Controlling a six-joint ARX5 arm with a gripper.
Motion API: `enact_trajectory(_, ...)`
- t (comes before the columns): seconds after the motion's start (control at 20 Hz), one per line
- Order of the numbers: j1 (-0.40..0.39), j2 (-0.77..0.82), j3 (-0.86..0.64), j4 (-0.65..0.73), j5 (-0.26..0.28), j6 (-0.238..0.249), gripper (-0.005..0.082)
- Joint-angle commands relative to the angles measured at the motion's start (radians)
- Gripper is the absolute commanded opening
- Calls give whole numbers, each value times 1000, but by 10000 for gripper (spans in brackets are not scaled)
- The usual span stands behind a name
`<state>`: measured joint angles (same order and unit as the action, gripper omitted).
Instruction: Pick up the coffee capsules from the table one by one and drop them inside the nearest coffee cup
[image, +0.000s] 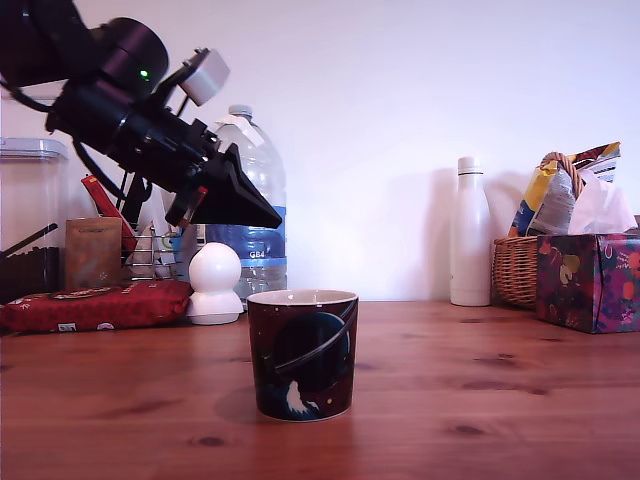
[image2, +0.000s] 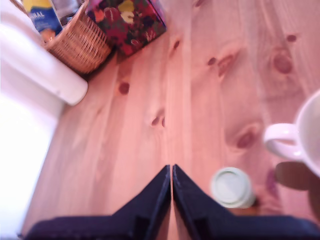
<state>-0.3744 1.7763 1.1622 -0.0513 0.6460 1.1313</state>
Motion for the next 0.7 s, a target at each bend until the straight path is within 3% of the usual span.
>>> enact_trajectory(0.0,-17,61,34,-44,5,51,-22)
enact_trajectory(0.3,-64,180,211,-233,-21,192,-23)
enact_trajectory(0.65,-99,319,398,-417,-122,350,-24)
